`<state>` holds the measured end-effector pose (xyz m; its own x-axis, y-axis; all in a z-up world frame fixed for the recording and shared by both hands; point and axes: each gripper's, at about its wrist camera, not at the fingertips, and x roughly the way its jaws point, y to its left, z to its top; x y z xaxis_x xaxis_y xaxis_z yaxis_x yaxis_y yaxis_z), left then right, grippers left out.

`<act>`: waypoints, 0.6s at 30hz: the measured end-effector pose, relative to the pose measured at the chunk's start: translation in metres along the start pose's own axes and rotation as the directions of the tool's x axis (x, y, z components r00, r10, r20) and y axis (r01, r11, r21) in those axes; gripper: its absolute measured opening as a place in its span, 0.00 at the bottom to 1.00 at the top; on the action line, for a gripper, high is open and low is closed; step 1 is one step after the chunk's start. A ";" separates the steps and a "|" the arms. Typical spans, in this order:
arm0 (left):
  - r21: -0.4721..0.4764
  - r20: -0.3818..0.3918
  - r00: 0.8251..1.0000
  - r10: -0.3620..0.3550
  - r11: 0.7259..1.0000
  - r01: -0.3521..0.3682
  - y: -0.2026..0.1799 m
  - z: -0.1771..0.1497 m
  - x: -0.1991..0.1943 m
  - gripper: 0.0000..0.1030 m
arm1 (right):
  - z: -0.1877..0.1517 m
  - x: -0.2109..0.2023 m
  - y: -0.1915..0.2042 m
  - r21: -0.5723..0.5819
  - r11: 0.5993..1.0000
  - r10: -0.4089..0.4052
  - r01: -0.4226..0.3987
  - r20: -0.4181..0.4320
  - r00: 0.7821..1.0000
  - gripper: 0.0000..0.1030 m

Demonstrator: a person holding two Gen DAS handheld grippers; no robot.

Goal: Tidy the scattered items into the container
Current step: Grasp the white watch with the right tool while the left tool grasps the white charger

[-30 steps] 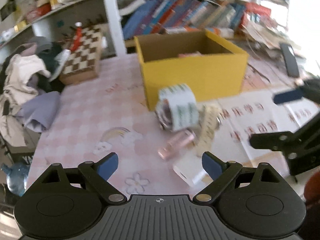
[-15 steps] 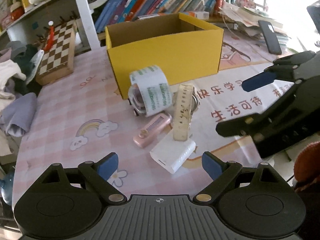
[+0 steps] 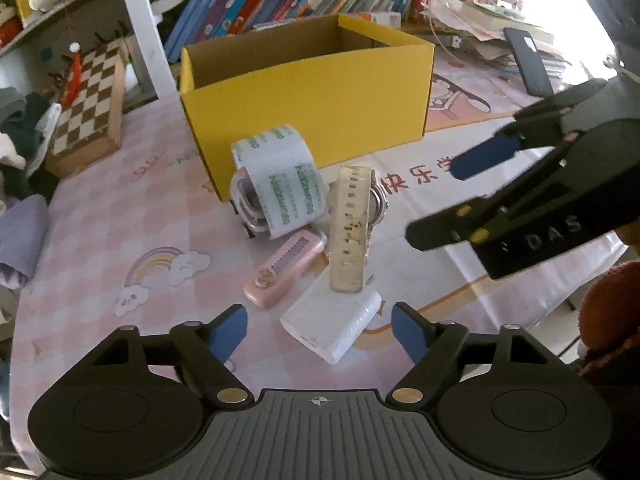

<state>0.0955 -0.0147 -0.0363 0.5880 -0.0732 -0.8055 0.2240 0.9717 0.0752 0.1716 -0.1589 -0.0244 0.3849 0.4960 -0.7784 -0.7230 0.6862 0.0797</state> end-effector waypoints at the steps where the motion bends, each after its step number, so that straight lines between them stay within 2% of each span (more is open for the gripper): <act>1: 0.007 -0.007 1.000 -0.005 1.000 0.005 -0.001 0.001 0.003 0.75 | 0.002 0.003 -0.001 0.000 1.000 0.002 -0.002 -0.003 1.000 0.68; 3: 0.019 -0.019 1.000 -0.014 1.000 0.014 -0.002 0.003 0.007 0.73 | 0.005 0.008 -0.004 -0.001 1.000 0.006 -0.006 -0.013 1.000 0.63; 8: 0.028 -0.051 0.998 -0.027 0.999 0.028 -0.003 0.007 0.017 0.70 | 0.012 0.015 -0.011 -0.004 1.000 0.020 -0.020 -0.014 1.000 0.61; 13: 0.023 -0.088 0.996 -0.028 0.999 0.030 0.000 0.008 0.027 0.58 | 0.020 0.024 -0.015 -0.012 0.999 0.045 -0.045 -0.024 0.999 0.56; 18: 0.031 -0.100 0.994 -0.035 0.999 0.039 0.001 0.010 0.029 0.58 | 0.027 0.033 -0.014 -0.035 0.996 0.080 -0.081 -0.028 0.996 0.49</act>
<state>0.1200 -0.0183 -0.0536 0.4989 -0.0845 -0.8625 0.2708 0.9606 0.0626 0.2098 -0.1373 -0.0345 0.3093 0.5344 -0.7866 -0.7713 0.6248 0.1212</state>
